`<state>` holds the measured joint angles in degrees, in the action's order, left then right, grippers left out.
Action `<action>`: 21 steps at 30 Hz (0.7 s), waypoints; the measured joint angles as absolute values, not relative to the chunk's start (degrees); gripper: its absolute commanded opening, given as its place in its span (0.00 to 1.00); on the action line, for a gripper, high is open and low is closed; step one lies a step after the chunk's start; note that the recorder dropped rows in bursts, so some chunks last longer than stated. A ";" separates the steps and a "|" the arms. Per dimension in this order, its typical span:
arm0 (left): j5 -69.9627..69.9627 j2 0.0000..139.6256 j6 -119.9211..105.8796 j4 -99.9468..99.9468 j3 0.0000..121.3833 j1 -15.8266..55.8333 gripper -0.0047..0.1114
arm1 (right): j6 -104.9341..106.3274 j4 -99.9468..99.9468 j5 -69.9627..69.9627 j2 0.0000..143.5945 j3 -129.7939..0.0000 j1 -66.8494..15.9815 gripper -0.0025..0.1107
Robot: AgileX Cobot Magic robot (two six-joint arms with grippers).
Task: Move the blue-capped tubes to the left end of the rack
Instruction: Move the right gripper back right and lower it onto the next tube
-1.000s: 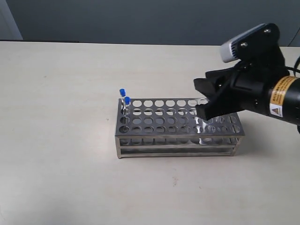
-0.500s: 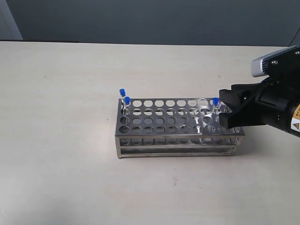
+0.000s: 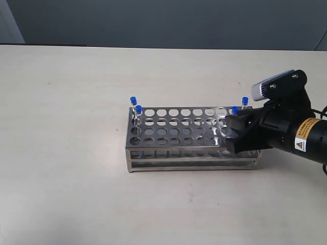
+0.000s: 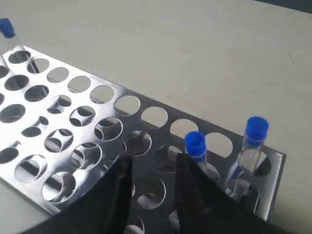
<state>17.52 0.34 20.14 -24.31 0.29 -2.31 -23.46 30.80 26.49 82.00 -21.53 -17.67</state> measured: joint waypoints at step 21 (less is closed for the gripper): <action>17.52 0.34 20.14 -24.31 0.29 -2.31 0.04 | -18.89 28.30 28.33 84.16 -21.53 -17.67 0.30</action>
<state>17.52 0.34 20.14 -24.31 0.29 -2.31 -18.89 28.30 28.33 84.16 -21.53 -17.67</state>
